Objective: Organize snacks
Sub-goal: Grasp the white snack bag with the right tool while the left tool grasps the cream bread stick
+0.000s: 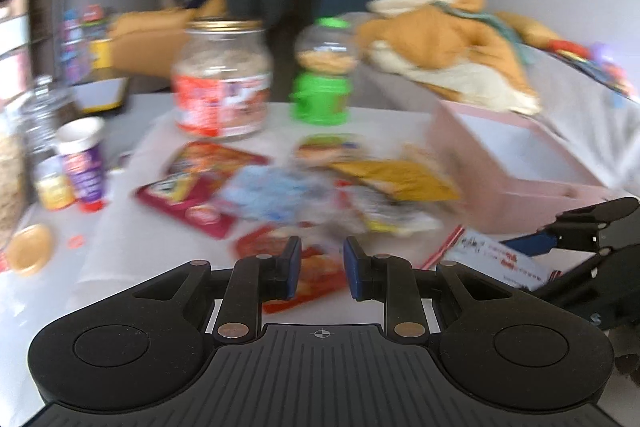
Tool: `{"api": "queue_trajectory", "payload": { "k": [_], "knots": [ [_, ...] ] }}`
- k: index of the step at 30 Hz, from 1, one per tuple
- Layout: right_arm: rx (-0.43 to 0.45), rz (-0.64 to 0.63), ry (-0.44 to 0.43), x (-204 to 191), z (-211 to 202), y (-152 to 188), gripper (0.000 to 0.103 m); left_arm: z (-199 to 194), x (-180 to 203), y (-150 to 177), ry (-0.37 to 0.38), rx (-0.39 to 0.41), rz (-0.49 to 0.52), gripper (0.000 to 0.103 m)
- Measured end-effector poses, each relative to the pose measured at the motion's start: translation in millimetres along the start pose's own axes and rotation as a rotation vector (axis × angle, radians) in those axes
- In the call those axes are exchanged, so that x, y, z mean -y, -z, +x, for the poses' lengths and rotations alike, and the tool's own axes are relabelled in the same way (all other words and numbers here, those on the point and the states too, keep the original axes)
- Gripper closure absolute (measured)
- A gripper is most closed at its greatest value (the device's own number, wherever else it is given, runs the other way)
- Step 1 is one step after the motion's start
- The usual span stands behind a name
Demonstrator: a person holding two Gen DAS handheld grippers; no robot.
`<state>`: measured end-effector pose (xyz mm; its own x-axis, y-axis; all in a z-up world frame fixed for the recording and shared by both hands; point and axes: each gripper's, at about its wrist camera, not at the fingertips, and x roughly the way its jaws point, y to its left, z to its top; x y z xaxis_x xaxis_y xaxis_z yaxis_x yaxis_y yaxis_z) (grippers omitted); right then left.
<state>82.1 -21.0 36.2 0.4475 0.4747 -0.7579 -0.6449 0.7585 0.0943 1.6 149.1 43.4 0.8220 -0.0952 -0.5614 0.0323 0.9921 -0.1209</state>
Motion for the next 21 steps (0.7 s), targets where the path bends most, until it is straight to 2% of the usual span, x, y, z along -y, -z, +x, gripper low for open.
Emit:
{"api": "queue_trajectory", "payload": {
  "k": [2, 5, 10, 15, 19, 21],
  "knots": [
    [-0.001, 0.003, -0.002, 5, -14, 15, 0.028, 3, 11, -2, 0.036, -0.009, 0.051, 0.076],
    [0.01, 0.038, 0.031, 19, -33, 37, 0.028, 12, 28, -6, 0.04, -0.033, 0.116, 0.076],
    [0.056, 0.08, 0.133, 48, -50, 61, 0.028, 27, 38, -20, 0.076, -0.055, 0.04, 0.076],
    [0.098, 0.223, 0.152, 95, -55, 63, 0.027, 45, 64, -48, 0.124, -0.027, -0.005, 0.076],
    [0.139, 0.329, 0.133, 129, -49, 59, 0.027, 81, 87, -69, 0.144, -0.052, -0.011, 0.076],
    [0.158, 0.334, 0.181, 136, -43, 58, 0.032, 109, 96, -78, 0.134, -0.087, -0.015, 0.075]
  ]
}}
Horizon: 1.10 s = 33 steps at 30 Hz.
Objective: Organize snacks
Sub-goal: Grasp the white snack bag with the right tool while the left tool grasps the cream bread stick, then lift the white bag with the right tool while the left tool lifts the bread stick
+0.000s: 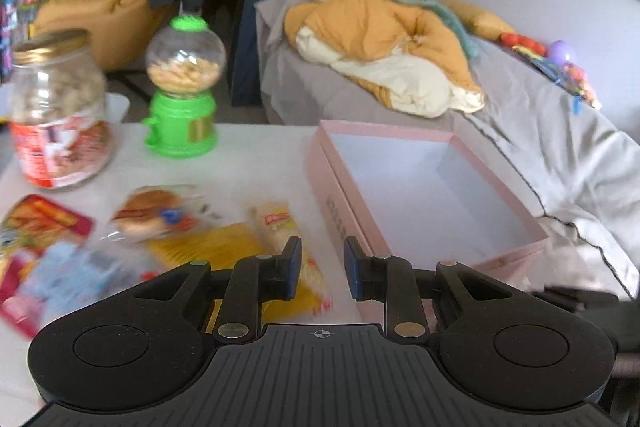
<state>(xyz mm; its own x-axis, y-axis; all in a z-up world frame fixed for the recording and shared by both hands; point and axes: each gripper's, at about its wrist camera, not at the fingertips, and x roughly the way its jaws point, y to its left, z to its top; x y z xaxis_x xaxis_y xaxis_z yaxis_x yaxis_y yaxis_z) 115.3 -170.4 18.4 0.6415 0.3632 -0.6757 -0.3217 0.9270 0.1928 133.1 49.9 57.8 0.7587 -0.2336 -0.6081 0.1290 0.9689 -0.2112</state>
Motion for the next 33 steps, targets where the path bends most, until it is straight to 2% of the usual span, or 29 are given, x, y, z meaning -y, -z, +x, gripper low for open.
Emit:
{"api": "queue_trajectory", "payload": {
  "k": [1, 3, 4, 7, 11, 17, 19, 21, 24, 26, 27, 29, 33],
  "knots": [
    [0.002, -0.002, 0.027, 3, 5, 0, 0.037, 13, 2, -3, -0.034, -0.017, 0.017, 0.073],
    [0.008, 0.013, 0.041, 8, 11, 0, 0.037, 40, 5, -7, -0.149, -0.061, 0.065, 0.075],
    [0.018, 0.022, 0.039, 11, 11, -1, 0.037, 52, 3, -8, -0.177, -0.083, 0.073, 0.075],
    [0.017, 0.043, 0.016, 18, 9, -1, 0.037, 67, -1, -4, -0.137, -0.088, 0.059, 0.066],
    [0.006, 0.055, -0.017, 24, 17, -16, 0.034, 67, 2, 6, -0.128, -0.057, 0.135, 0.065],
    [-0.047, -0.002, -0.077, 7, 34, -29, 0.032, 27, 9, 33, -0.061, -0.09, 0.251, 0.068],
    [-0.059, -0.036, -0.089, -2, 31, -25, 0.024, 9, 12, 46, -0.036, -0.104, 0.25, 0.068],
    [-0.075, -0.082, -0.104, -11, 22, -15, 0.022, -5, 14, 58, -0.004, -0.115, 0.235, 0.068],
    [-0.086, -0.173, -0.069, -24, 9, 4, 0.021, -15, 17, 70, 0.051, -0.129, 0.223, 0.067],
    [-0.083, -0.234, -0.023, -32, 0, 17, 0.022, -11, 20, 74, 0.066, -0.185, 0.245, 0.063],
    [-0.079, -0.257, -0.001, -35, -5, 22, 0.023, -12, 23, 78, 0.058, -0.174, 0.282, 0.064],
    [-0.092, -0.255, 0.008, -35, -14, 27, 0.023, -13, 31, 82, 0.038, -0.173, 0.334, 0.065],
    [-0.089, -0.209, 0.057, -31, -20, 33, 0.02, -12, 26, 78, 0.04, -0.186, 0.282, 0.065]
  ]
}}
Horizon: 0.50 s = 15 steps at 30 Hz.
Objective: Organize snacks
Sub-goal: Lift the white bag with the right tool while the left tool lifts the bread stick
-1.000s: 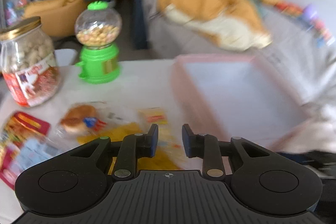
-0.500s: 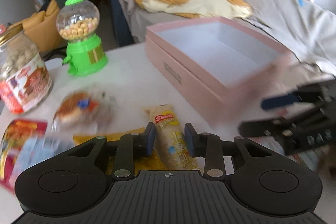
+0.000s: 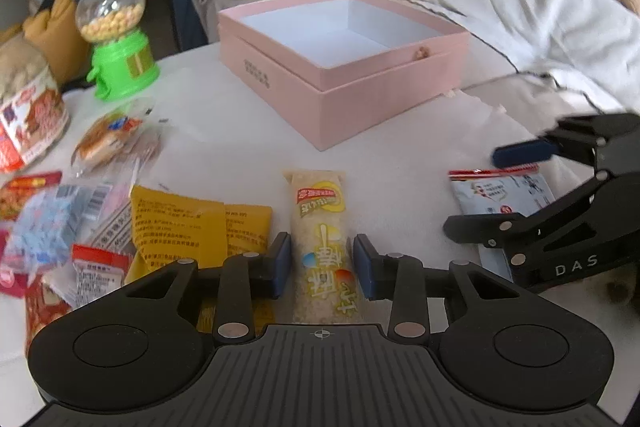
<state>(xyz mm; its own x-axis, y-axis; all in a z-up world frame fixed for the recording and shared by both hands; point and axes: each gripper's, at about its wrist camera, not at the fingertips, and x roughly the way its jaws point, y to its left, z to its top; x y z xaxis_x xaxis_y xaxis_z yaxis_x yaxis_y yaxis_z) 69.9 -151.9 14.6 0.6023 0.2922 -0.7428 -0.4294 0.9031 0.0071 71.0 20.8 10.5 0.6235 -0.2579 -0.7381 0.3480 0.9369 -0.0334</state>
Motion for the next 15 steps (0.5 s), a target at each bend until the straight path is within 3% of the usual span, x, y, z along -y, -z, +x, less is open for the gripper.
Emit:
{"api": "queue_trajectory", "payload": {
  "k": [5, 8, 11, 15],
  "knots": [
    [0.002, 0.092, 0.082, 7, -6, 6, 0.017, -3, 9, 4, -0.053, 0.008, -0.017, 0.065],
    [-0.009, 0.165, 0.059, 8, -12, 12, 0.016, -3, 12, 2, -0.076, -0.006, -0.047, 0.065],
    [0.0, 0.149, 0.062, -3, -13, 17, 0.016, -4, 9, 2, -0.067, -0.004, -0.081, 0.065],
    [0.017, 0.117, 0.053, -7, -15, 17, 0.026, -5, 10, 4, -0.062, 0.004, -0.042, 0.067]
  ]
}}
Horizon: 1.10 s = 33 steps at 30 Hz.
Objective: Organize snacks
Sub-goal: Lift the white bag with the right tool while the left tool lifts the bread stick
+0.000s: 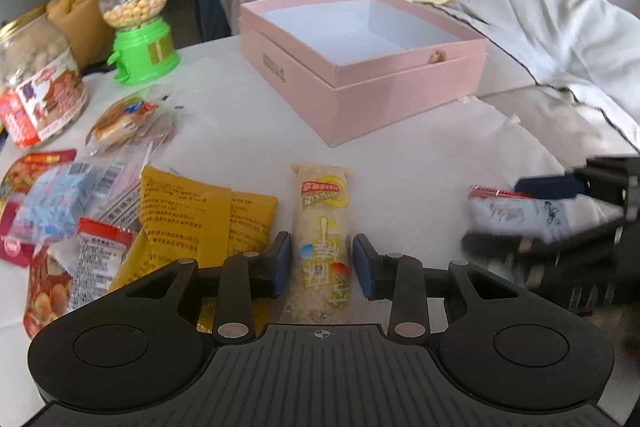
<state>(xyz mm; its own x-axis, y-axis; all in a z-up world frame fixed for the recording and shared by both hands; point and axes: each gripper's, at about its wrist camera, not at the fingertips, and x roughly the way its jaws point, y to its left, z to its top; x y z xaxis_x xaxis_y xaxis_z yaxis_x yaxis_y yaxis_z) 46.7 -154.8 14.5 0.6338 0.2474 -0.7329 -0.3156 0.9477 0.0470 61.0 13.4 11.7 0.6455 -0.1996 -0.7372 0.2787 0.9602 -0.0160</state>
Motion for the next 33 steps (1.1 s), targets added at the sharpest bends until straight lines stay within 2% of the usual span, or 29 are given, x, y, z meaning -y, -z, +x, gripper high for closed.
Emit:
{"api": "queue_trajectory", "payload": {
  "k": [1, 3, 5, 6, 9, 12, 14, 15, 16, 18, 22, 28, 33],
  "knots": [
    [-0.001, 0.016, -0.008, 3, -1, -2, 0.038, 0, 1, 1, -0.008, 0.006, -0.001, 0.069],
    [0.001, 0.047, -0.02, 14, -4, -6, 0.052, -2, 4, 3, -0.019, 0.024, -0.005, 0.069],
    [0.005, 0.078, -0.027, 27, -8, -12, 0.053, -3, 8, 5, -0.01, 0.036, 0.009, 0.07],
    [0.012, 0.088, -0.028, 32, -10, -14, 0.073, -4, 9, 5, 0.012, 0.037, 0.009, 0.07],
    [0.008, 0.107, -0.036, 44, -12, -19, 0.092, -8, 12, 1, 0.053, 0.05, 0.002, 0.07],
    [0.022, 0.099, -0.035, 49, -14, -18, 0.092, -9, 15, -3, 0.056, 0.063, 0.004, 0.07],
    [0.027, 0.093, -0.02, 50, -16, -15, 0.088, -7, 14, -3, 0.054, 0.058, -0.017, 0.07],
    [0.023, 0.106, -0.015, 51, -17, -13, 0.073, -5, 14, -3, 0.055, 0.057, -0.021, 0.07],
    [0.019, 0.12, -0.013, 52, -17, -11, 0.045, -4, 14, -2, 0.058, 0.058, -0.023, 0.07],
    [0.027, 0.168, -0.003, 57, -19, -5, 0.018, -1, 15, 1, 0.069, 0.054, -0.033, 0.07],
    [-0.009, 0.222, 0.007, 57, -13, 7, 0.017, 2, 14, 6, 0.076, 0.076, -0.044, 0.069],
    [0.005, 0.083, 0.105, 18, 2, 5, 0.016, 3, 4, 7, 0.113, 0.09, -0.094, 0.069],
    [0.021, 0.031, 0.069, 10, 11, -4, 0.016, 3, 5, 8, 0.117, 0.091, -0.076, 0.069]
  ]
}}
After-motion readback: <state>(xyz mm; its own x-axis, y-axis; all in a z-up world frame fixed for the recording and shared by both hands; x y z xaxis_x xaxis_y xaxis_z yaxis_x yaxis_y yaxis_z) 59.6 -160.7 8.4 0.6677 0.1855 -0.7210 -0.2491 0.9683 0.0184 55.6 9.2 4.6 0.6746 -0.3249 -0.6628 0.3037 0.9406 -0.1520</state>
